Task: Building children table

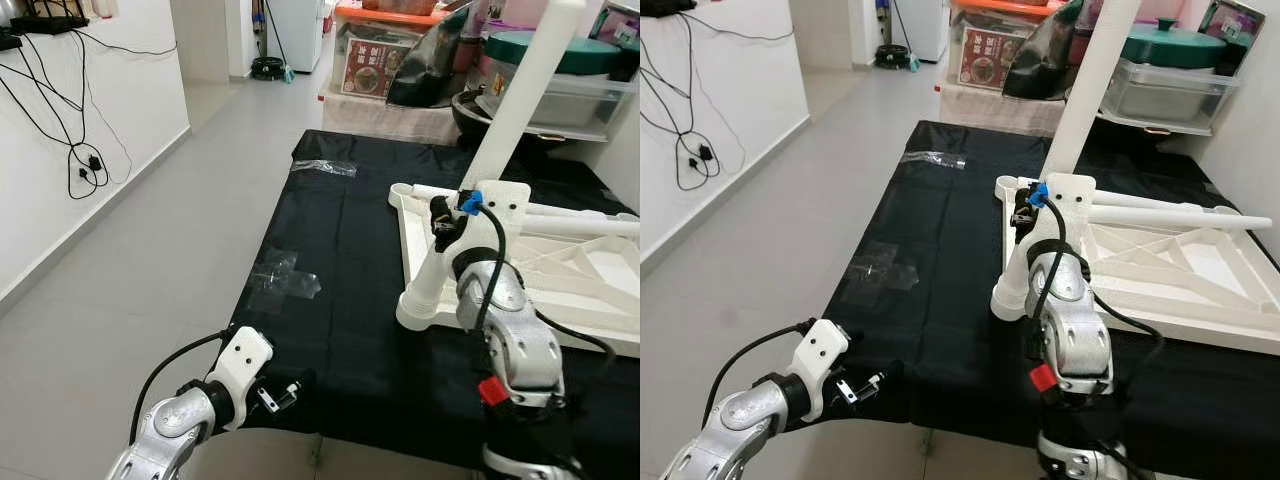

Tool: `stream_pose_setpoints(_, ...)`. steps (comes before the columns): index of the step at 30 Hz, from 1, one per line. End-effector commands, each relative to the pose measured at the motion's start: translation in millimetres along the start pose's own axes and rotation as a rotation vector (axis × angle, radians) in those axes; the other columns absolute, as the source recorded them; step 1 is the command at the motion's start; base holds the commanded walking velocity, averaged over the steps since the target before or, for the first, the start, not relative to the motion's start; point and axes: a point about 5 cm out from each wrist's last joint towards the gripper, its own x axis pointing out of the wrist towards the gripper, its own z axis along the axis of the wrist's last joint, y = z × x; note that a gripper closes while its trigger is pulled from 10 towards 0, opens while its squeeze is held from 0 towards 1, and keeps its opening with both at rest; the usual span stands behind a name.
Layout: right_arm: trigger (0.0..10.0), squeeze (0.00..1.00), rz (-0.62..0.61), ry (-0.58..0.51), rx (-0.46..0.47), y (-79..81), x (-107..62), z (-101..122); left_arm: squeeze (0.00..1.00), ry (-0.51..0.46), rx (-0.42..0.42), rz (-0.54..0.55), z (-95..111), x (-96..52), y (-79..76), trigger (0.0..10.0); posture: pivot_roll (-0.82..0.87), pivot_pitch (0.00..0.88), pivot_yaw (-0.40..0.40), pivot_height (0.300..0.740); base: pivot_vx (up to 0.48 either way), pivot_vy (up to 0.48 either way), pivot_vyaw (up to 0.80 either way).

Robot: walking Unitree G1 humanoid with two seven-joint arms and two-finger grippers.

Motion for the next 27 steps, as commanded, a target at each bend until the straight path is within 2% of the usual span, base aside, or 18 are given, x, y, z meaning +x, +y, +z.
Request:
stream_pose_setpoints(1, 0.0, 0.0, -0.103, 0.15, -0.037, -11.1, 2.4, -30.7, 0.0, 0.008, 0.003, -0.001, -2.6, 2.3, -1.2, 10.0, 0.0, 0.0, -0.105, 0.74, 0.0, 0.0, 0.0)
stream_pose_setpoints(8, 0.0, 0.0, -0.143, 0.163, -0.036, -4.4, 5.6, -33.0, 0.0, 0.006, 0.001, 0.005, -2.9, 2.1, -1.6, 10.0, 0.0, 0.0, -0.109, 0.74, 0.0, 0.0, 0.0)
stream_pose_setpoints(10, 0.0, 0.0, -0.168, 0.184, -0.031, 3.5, 7.0, -36.5, 0.0, 0.007, 0.003, 0.007, -2.9, 2.0, -2.1, 10.0, 0.02, 0.0, -0.114, 0.74, 0.0, 0.0, 0.0)
stream_pose_setpoints(13, 0.0, 0.0, -0.182, 0.199, -0.031, 7.2, 7.6, -39.0, 0.0, 0.007, 0.005, 0.009, -2.8, 1.4, -2.1, 10.0, 0.02, 0.0, -0.114, 0.74, 0.0, 0.0, 0.0)
stream_pose_setpoints(21, 0.0, 0.0, -0.173, 0.222, -0.028, 10.0, 9.0, -42.4, 0.0, 0.01, 0.006, 0.011, -3.1, 0.7, -2.9, 10.0, 0.01, 0.0, -0.111, 0.74, 0.0, 0.0, 0.0)
stream_pose_setpoints(22, 1.3, 0.0, -0.148, 0.219, -0.036, 12.1, 11.0, -41.5, 0.0, 0.009, 0.006, 0.009, -2.6, 1.3, -3.0, 10.0, 0.01, 0.0, -0.11, 0.74, 0.0, 0.0, 0.0)
stream_pose_setpoints(25, 1.3, 0.0, -0.142, 0.217, -0.041, 12.6, 11.7, -40.9, 0.0, 0.009, 0.007, 0.009, -2.5, 1.5, -2.9, 10.0, 0.01, 0.0, -0.11, 0.74, 0.0, 0.0, 0.0)
stream_pose_setpoints(26, 10.0, 0.0, -0.138, 0.204, -0.048, 12.8, 12.7, -37.5, 0.0, 0.009, 0.008, 0.008, -2.3, 1.6, -2.8, 10.0, 0.01, 0.0, -0.109, 0.74, 0.0, 0.0, 0.0)
stream_pose_setpoints(27, 10.0, 0.0, -0.136, 0.198, -0.049, 13.0, 13.2, -35.2, 0.0, 0.009, 0.008, 0.008, -2.2, 1.7, -2.7, 10.0, 0.01, 0.0, -0.108, 0.74, 0.0, 0.0, 0.0)
